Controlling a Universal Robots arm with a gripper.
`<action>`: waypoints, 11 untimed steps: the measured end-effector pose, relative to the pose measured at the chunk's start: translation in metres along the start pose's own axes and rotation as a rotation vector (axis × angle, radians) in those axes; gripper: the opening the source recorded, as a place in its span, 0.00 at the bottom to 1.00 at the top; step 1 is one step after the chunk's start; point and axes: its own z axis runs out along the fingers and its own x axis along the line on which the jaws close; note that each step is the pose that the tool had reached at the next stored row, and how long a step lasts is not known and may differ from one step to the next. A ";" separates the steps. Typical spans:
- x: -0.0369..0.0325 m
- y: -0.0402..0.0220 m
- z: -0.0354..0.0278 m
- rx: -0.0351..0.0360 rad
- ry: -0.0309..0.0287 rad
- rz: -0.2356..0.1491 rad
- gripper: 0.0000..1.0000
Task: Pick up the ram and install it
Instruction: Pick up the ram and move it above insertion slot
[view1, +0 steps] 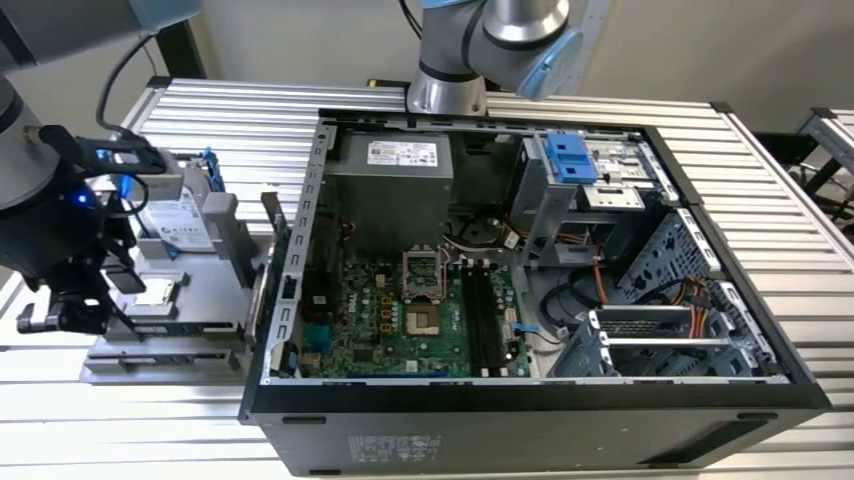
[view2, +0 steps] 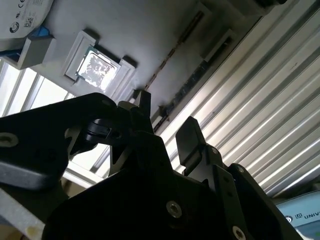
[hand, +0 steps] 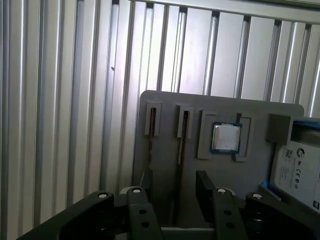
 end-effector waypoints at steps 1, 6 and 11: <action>0.0003 0.0001 0.0011 0.0000 0.0000 0.001 1.00; 0.0018 0.0002 0.0072 0.0012 0.0006 0.023 1.00; 0.0022 0.0002 0.0116 -0.0037 0.0082 0.032 1.00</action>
